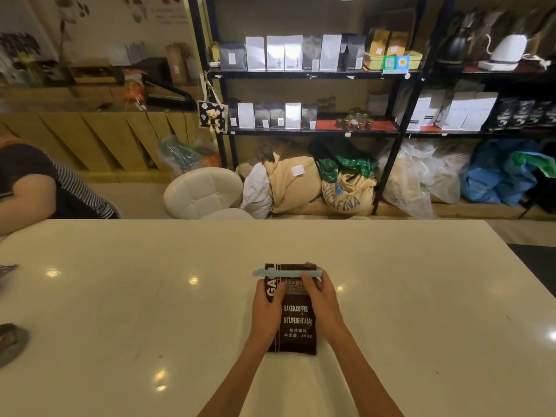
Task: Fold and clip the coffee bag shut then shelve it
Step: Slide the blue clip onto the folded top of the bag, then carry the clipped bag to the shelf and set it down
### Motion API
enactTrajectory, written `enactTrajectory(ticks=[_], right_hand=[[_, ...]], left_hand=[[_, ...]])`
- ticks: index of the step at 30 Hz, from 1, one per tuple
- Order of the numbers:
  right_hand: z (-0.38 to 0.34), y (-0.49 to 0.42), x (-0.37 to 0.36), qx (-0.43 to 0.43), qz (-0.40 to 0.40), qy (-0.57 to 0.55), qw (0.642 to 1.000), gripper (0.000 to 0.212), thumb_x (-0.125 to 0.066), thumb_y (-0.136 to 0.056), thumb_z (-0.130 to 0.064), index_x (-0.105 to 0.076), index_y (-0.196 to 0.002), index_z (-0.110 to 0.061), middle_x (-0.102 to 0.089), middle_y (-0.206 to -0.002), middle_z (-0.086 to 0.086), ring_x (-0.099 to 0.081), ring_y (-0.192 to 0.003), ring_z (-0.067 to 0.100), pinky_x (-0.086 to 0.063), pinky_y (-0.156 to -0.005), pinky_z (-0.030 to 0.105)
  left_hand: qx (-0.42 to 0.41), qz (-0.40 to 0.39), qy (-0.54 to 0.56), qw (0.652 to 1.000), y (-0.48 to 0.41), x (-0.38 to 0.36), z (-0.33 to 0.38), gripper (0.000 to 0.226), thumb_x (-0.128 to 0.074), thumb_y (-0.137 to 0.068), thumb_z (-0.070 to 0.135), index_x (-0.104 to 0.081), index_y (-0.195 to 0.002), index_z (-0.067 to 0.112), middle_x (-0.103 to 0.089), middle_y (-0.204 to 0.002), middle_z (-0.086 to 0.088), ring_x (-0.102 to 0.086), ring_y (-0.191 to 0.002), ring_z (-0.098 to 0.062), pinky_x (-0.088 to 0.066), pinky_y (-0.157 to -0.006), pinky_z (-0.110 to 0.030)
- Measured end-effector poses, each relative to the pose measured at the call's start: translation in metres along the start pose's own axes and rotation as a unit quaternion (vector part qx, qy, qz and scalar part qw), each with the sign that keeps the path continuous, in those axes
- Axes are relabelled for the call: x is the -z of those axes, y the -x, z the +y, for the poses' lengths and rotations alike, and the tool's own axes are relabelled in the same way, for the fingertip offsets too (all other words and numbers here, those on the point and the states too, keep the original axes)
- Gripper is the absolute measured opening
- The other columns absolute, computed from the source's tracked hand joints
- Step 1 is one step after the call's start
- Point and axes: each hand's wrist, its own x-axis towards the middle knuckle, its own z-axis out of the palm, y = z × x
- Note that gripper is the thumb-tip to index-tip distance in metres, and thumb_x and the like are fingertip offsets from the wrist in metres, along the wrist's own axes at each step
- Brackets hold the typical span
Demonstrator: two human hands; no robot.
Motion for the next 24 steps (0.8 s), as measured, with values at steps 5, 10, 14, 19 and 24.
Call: enactTrajectory(ticks=[5, 10, 14, 19, 24], right_hand=[[0.019, 0.025, -0.007, 0.035, 0.0, 0.163, 0.986, 0.044, -0.069, -0.083, -0.045, -0.051, -0.121, -0.032, -0.07, -0.112, -0.003, -0.071, -0.093, 0.01, -0.06, -0.081, 0.033], [-0.012, 0.03, -0.011, 0.124, 0.126, 0.228, 0.957, 0.029, -0.05, -0.095, -0.045, -0.065, -0.101, -0.021, -0.072, -0.086, -0.005, -0.07, -0.076, 0.006, -0.055, -0.061, 0.017], [-0.033, 0.034, -0.013, 0.11, 0.163, 0.209, 0.958, 0.046, -0.036, -0.101, -0.043, -0.07, -0.089, -0.016, -0.073, -0.08, 0.002, -0.071, -0.075, 0.013, -0.053, -0.06, 0.022], [-0.048, 0.065, 0.004, 0.008, 0.091, 0.141, 0.986, 0.052, -0.022, -0.101, -0.051, -0.067, -0.097, -0.026, -0.075, -0.087, -0.005, -0.073, -0.08, 0.006, -0.052, -0.066, 0.016], [-0.033, 0.112, 0.063, 0.011, 0.118, 0.19, 0.975, 0.038, -0.044, -0.091, -0.058, -0.054, -0.12, -0.035, -0.071, -0.108, -0.012, -0.071, -0.093, 0.002, -0.055, -0.076, 0.018]], left_hand=[[-0.033, 0.05, 0.001, 0.998, 0.002, 0.003, 0.019, 0.024, -0.049, -0.099, 0.031, -0.053, -0.118, 0.016, -0.071, -0.108, -0.005, -0.07, -0.097, -0.016, -0.058, -0.087, -0.04], [-0.033, -0.014, 0.02, 0.999, 0.017, -0.001, 0.037, 0.033, -0.049, -0.098, 0.038, -0.042, -0.126, 0.022, -0.067, -0.114, -0.001, -0.071, -0.097, -0.015, -0.059, -0.085, -0.038], [-0.045, -0.036, -0.025, 0.998, 0.031, -0.003, 0.044, 0.028, -0.047, -0.098, 0.038, -0.043, -0.121, 0.024, -0.066, -0.102, 0.008, -0.069, -0.085, -0.005, -0.057, -0.065, -0.014], [-0.067, -0.032, -0.09, 0.993, 0.038, -0.007, 0.045, 0.029, -0.034, -0.101, 0.041, -0.049, -0.113, 0.019, -0.067, -0.091, 0.008, -0.067, -0.08, -0.003, -0.051, -0.061, -0.016], [-0.085, -0.135, -0.121, 0.98, 0.06, -0.053, 0.031, 0.028, -0.029, -0.104, 0.033, -0.052, -0.106, 0.017, -0.066, -0.086, 0.008, -0.067, -0.069, 0.005, -0.051, -0.054, -0.008]])
